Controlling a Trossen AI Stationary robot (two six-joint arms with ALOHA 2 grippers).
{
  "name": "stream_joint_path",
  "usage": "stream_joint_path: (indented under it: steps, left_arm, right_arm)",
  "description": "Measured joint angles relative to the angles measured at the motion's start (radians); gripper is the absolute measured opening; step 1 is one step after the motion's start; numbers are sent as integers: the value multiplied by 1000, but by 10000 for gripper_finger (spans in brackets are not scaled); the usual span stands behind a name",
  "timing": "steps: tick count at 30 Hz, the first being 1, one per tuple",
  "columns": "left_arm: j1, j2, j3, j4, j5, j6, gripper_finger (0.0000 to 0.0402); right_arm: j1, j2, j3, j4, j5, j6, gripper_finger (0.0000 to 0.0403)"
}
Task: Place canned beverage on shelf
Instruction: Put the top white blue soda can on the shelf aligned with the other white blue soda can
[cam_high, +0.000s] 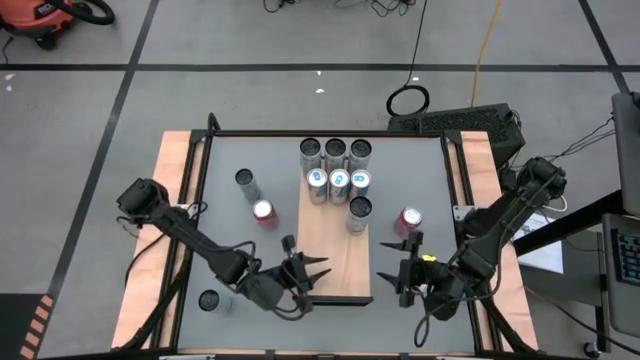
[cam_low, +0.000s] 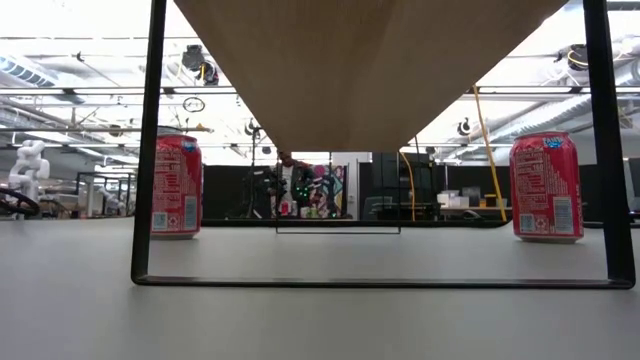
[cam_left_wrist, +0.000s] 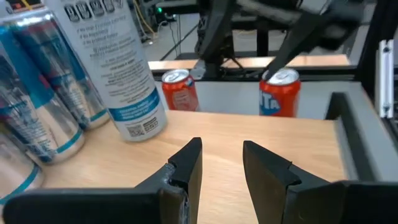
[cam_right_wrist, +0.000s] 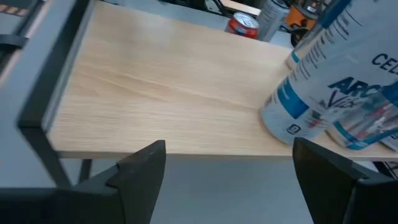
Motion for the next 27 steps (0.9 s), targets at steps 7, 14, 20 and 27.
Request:
stream_joint_path:
  steps: [7,14,20,27]
  left_arm:
    - [-44,0,0,0,-33,1,111]
    - [-84,-59,0,-44,-103,1,111]
    - [-115,-177,0,-164,-175,0,111]
    - [-147,-221,0,-293,-233,-74,111]
  right_arm:
    - [-1,0,-3,22,17,-50,243]
    - [-2,0,-3,23,53,-74,199]
    - [-1,-1,-3,23,52,-74,180]
    - [-1,-1,-3,23,51,-83,171]
